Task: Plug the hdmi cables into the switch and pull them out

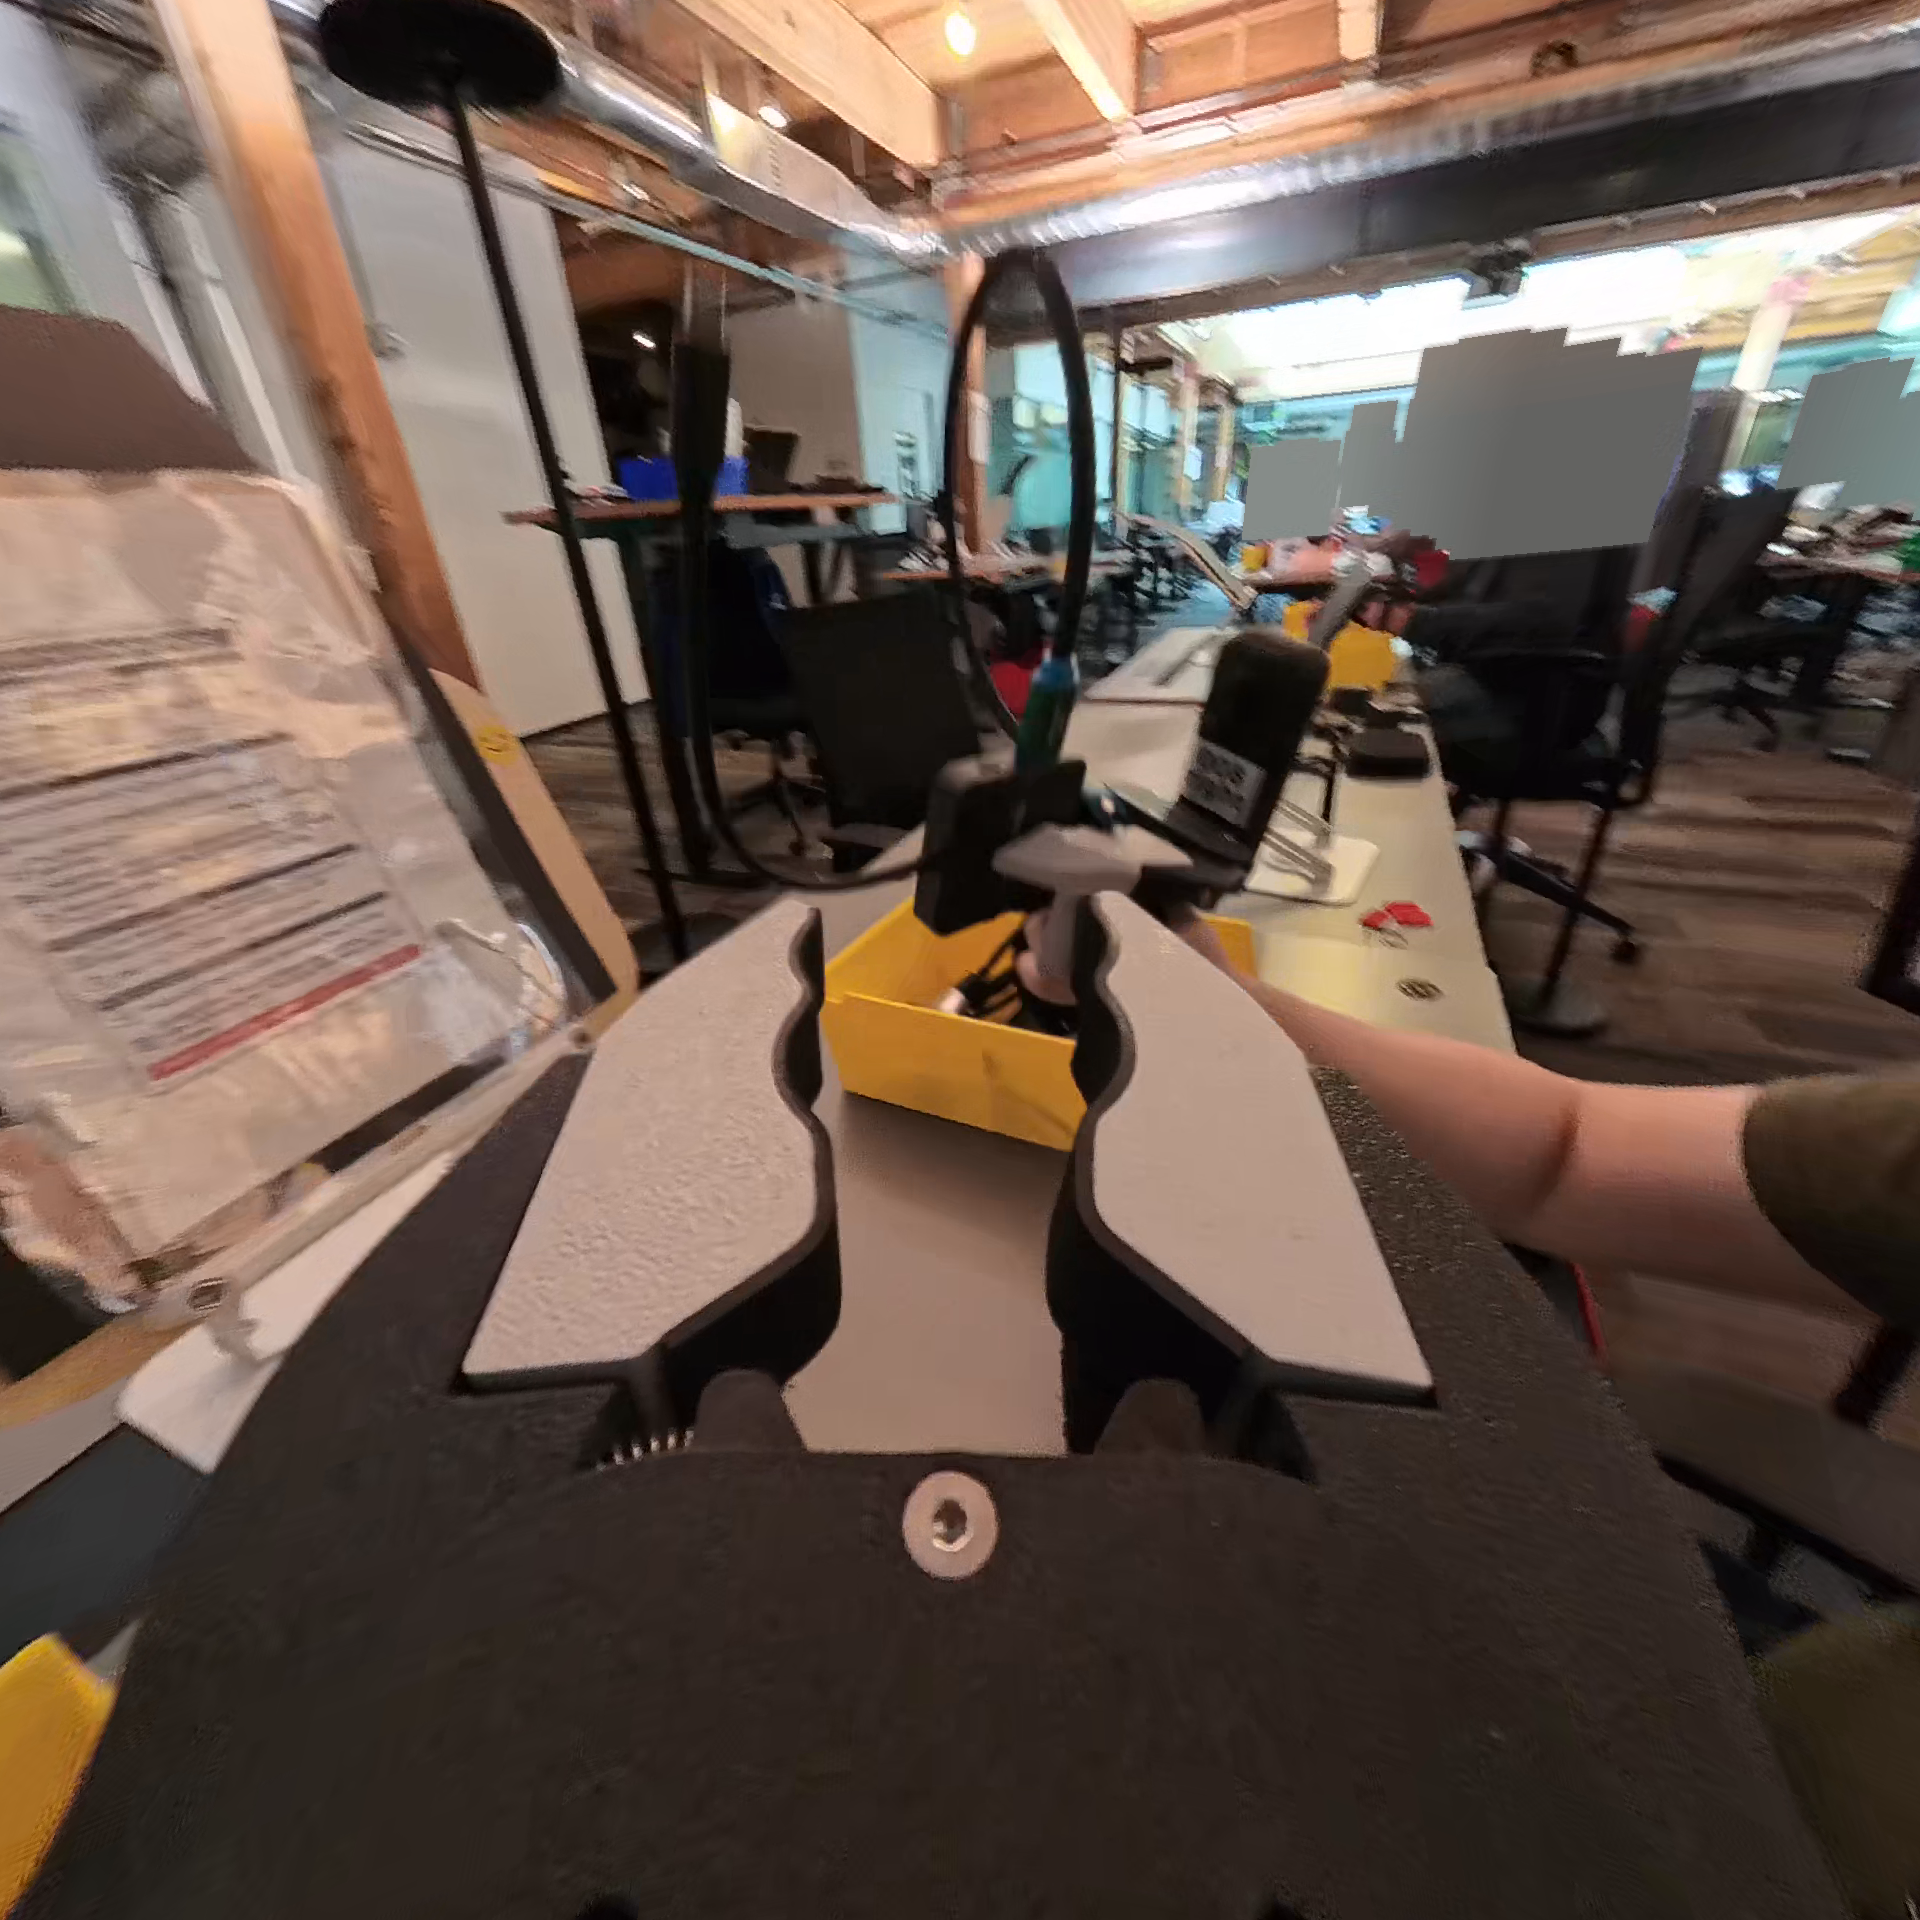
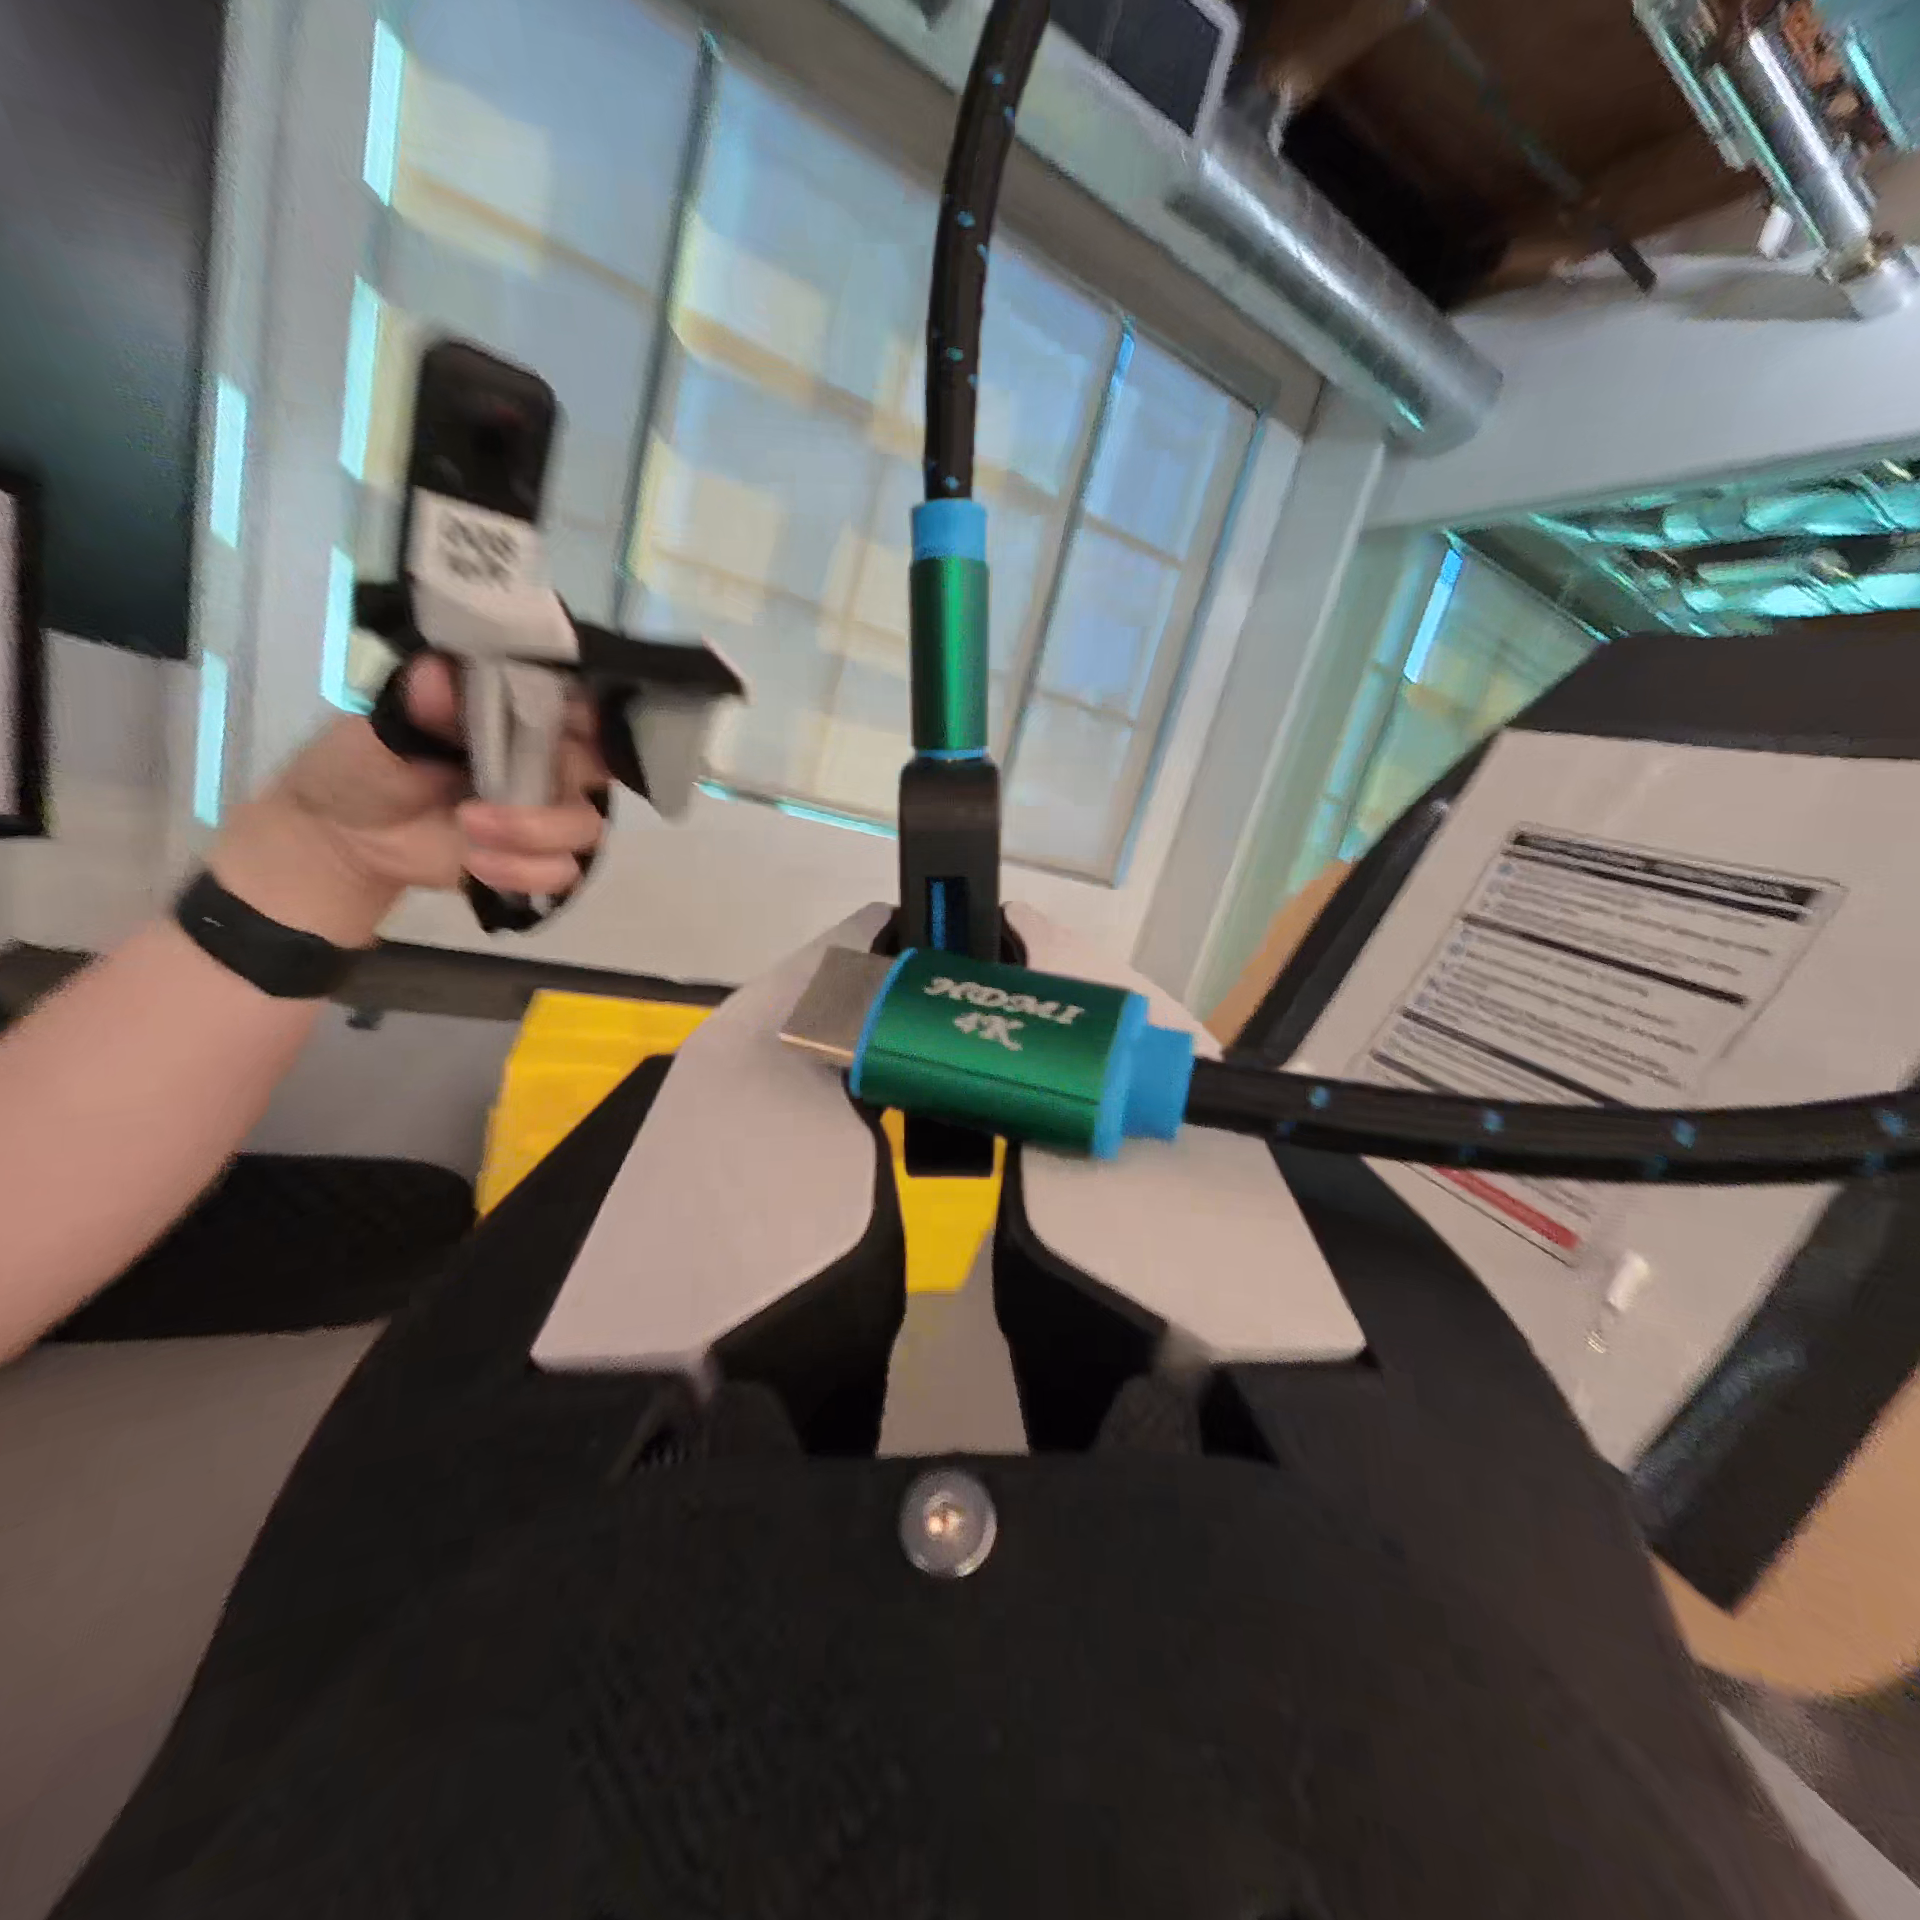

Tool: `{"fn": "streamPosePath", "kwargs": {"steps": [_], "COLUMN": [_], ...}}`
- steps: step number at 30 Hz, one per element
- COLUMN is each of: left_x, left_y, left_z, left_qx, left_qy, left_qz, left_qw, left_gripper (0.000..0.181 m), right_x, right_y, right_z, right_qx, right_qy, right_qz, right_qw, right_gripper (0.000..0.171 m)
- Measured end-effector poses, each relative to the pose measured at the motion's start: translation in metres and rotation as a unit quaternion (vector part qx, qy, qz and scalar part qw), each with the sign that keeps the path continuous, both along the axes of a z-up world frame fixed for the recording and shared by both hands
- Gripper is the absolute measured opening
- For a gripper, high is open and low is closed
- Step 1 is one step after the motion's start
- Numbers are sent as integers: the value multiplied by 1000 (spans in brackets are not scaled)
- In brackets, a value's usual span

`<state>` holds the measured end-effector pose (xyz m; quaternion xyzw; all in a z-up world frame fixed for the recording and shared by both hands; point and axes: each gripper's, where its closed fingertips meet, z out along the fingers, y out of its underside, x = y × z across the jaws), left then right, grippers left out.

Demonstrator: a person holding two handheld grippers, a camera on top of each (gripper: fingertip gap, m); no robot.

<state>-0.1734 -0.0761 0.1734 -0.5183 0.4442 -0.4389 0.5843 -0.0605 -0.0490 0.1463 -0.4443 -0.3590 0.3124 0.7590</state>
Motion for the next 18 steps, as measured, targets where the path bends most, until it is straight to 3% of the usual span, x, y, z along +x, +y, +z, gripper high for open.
{"fn": "streamPosePath", "kwargs": {"steps": [1, 5, 10, 14, 16, 17, 18], "left_x": [6, 37, 71, 87, 90, 89, 90], "left_y": [0, 4, -18, -27, -33, -36, -35], "left_z": [-6, -23, -17, -27, -36, -39, -41], "left_qx": [-2, 6, 25, 86, 141, 167, 184], "left_qy": [10, 12, -70, -59, -31, -19, -4], "left_qz": [-15, -61, -153, -150, -147, -145, -130], "left_qw": [1000, 998, 985, 983, 979, 975, 974], "left_gripper": [46, 56, 61, 52, 37, 17, 18], "right_x": [1, -5, -28, -45, -52, -52, -52], "right_y": [-6, -28, -47, -55, -56, -55, -53], "right_z": [4, 8, 0, -10, -16, -18, -19], "right_qx": [1, 12, 22, 25, 17, 10, 1], "right_qy": [17, 50, 43, 25, 14, 15, 15], "right_qz": [28, 131, 209, 241, 251, 254, 256], "right_qw": [999, 990, 977, 970, 968, 967, 967], "right_gripper": [15, 15, 15, 15, 15, 16, 16]}}
